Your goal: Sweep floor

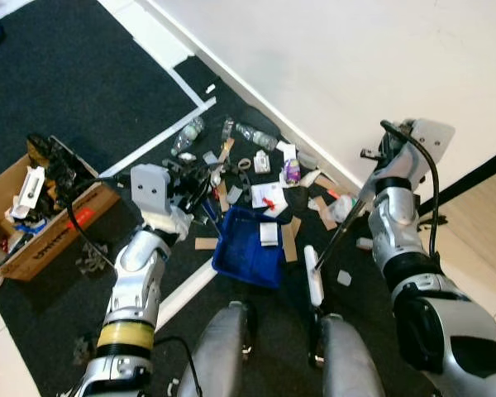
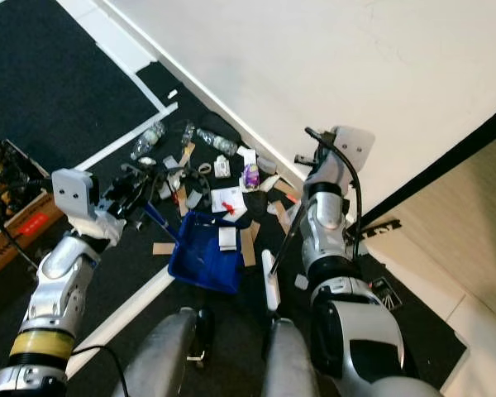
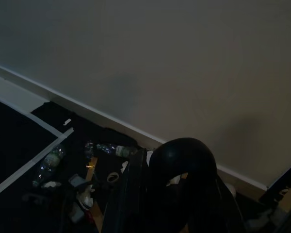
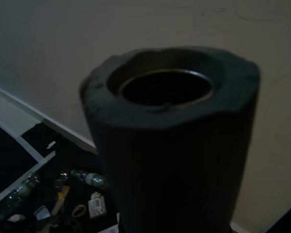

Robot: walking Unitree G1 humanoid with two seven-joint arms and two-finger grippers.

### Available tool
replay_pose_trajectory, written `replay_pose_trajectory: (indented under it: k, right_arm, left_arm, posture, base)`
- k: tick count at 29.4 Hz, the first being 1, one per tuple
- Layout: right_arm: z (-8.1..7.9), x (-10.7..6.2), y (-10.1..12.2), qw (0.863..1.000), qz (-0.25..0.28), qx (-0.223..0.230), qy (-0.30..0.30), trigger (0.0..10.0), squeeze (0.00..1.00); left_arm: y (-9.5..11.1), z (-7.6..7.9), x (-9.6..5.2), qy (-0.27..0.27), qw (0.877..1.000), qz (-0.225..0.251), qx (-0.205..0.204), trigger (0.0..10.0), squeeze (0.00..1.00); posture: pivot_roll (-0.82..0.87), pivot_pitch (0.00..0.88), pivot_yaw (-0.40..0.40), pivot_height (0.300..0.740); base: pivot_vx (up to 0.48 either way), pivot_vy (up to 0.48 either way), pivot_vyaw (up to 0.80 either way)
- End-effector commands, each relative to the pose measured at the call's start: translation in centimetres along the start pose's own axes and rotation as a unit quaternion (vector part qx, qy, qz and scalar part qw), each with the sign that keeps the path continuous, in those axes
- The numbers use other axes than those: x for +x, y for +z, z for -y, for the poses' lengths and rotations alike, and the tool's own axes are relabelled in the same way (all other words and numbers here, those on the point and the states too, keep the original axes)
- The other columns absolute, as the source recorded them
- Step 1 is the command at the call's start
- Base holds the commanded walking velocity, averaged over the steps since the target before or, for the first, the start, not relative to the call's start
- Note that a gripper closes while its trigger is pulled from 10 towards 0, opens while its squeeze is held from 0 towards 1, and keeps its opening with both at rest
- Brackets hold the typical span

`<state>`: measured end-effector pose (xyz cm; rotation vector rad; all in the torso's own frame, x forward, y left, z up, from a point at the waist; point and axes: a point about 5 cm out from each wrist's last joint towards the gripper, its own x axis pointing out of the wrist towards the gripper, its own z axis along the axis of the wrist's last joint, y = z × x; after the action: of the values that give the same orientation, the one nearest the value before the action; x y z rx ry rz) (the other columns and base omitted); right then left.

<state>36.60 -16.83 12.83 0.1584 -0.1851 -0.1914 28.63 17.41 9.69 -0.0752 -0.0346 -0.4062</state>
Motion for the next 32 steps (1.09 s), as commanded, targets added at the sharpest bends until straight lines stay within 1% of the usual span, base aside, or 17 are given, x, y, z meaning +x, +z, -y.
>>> replay_pose_trajectory:
  k: [1,2,3,4,5,8,9,11,12,13,14,15,19,23,27,29,32]
  right_arm:
    - [-0.3,-0.7,-1.1,0.999,-0.023,0.024,-0.007,10.0,0.0]
    - [-0.7,-0.8,-1.3,0.999,-0.023,0.041,-0.007,10.0,0.0]
    - [-1.4,-1.2,-1.7,0.997,-0.03,0.074,-0.007,10.0,0.0]
    - [-1.4,-1.2,-1.7,0.997,-0.03,0.074,-0.007,10.0,0.0]
    - [-1.6,-1.3,-1.9,0.996,-0.034,0.085,-0.007,10.0,0.0]
    - [-1.9,-1.7,-2.4,0.989,-0.041,0.139,-0.016,10.0,0.0]
    - [-1.9,-1.7,-2.4,0.989,-0.041,0.139,-0.016,10.0,0.0]
    - [-2.0,-1.9,-2.7,0.981,-0.049,0.186,-0.031,10.0,0.0]
    - [-2.0,-1.9,-2.7,0.981,-0.049,0.186,-0.031,10.0,0.0]
    - [-2.1,-1.9,-2.8,0.977,-0.05,0.205,-0.036,10.0,0.0]
    - [-2.1,-1.7,-2.6,0.97,-0.044,0.236,-0.045,10.0,0.0]
    - [-2.0,-1.7,-2.5,0.968,-0.041,0.242,-0.046,10.0,0.0]
    - [-1.5,-1.0,-1.7,0.965,-0.023,0.258,-0.052,10.0,0.0]
    - [-1.1,-0.6,-1.0,0.966,-0.008,0.253,-0.048,10.0,0.0]
    - [-1.1,-0.3,-0.5,0.969,0.005,0.244,-0.037,10.0,0.0]
    - [-1.2,0.1,0.6,0.975,0.032,0.22,-0.009,10.0,0.0]
    - [-1.2,0.3,1.0,0.977,0.043,0.211,0.001,10.0,0.0]
  left_arm:
    - [-3.9,2.4,-0.9,-0.035,0.993,-0.083,-0.081,10.0,0.0]
    - [-3.9,2.4,-1.2,-0.034,0.992,-0.086,-0.08,10.0,0.0]
    - [-4.0,2.5,-1.8,-0.033,0.992,-0.09,-0.08,10.0,0.0]
    - [-4.0,2.5,-1.8,-0.033,0.992,-0.09,-0.08,10.0,0.0]
    - [-4.0,2.5,-1.9,-0.033,0.992,-0.091,-0.079,10.0,0.0]
    - [-3.9,2.6,-2.3,-0.031,0.992,-0.094,-0.078,10.0,0.0]
    - [-3.9,2.6,-2.3,-0.031,0.992,-0.094,-0.078,10.0,0.0]
    - [-4.0,2.7,-2.5,-0.031,0.992,-0.097,-0.078,10.0,0.0]
    - [-4.0,2.7,-2.5,-0.031,0.992,-0.097,-0.078,10.0,0.0]
    - [-4.0,2.7,-2.6,-0.03,0.992,-0.098,-0.078,10.0,0.0]
    - [-4.1,2.7,-2.6,-0.03,0.991,-0.1,-0.078,10.0,0.0]
    - [-4.1,2.8,-2.6,-0.03,0.991,-0.101,-0.078,10.0,0.0]
    - [-4.0,2.8,-2.4,-0.03,0.991,-0.102,-0.079,10.0,0.0]
    - [-4.2,2.8,-2.2,-0.031,0.991,-0.104,-0.081,10.0,0.0]
    - [-4.3,2.8,-2.1,-0.03,0.991,-0.105,-0.082,10.0,0.0]
    - [-4.7,2.7,-2.0,-0.024,0.99,-0.108,-0.086,10.0,0.0]
    - [-4.9,2.6,-1.9,-0.02,0.99,-0.109,-0.089,10.0,0.0]
  posture:
    - [0.25,0.352,-0.003,0.74]
    - [0.26,0.361,-0.003,0.74]
    - [0.27,0.367,-0.004,0.74]
    - [0.27,0.367,-0.004,0.74]
    - [0.27,0.367,-0.004,0.74]
    - [0.28,0.375,-0.005,0.74]
    - [0.28,0.375,-0.005,0.74]
    - [0.28,0.374,-0.006,0.74]
    - [0.28,0.374,-0.006,0.74]
    - [0.28,0.374,-0.006,0.74]
    - [0.27,0.368,-0.007,0.74]
    - [0.27,0.368,-0.007,0.74]
    - [0.26,0.361,-0.007,0.74]
    - [0.25,0.348,-0.005,0.74]
    - [0.24,0.34,-0.005,0.74]
    - [0.22,0.32,-0.012,0.74]
    - [0.21,0.312,-0.017,0.74]
  base:
    - [0.0,0.0,0.0]
    - [0.0,0.0,0.0]
    - [0.0,0.0,0.0]
    - [0.0,0.0,0.0]
    - [0.0,0.0,0.0]
    - [0.0,0.0,0.0]
    - [0.0,0.0,0.0]
    - [0.0,0.0,0.0]
    - [0.0,0.0,0.0]
    - [0.0,0.0,0.0]
    - [0.0,0.0,0.0]
    - [0.0,0.0,0.0]
    - [0.0,0.0,0.0]
    - [0.0,0.0,0.0]
    - [0.0,0.0,0.0]
    - [0.0,0.0,0.0]
    - [0.0,0.0,0.0]
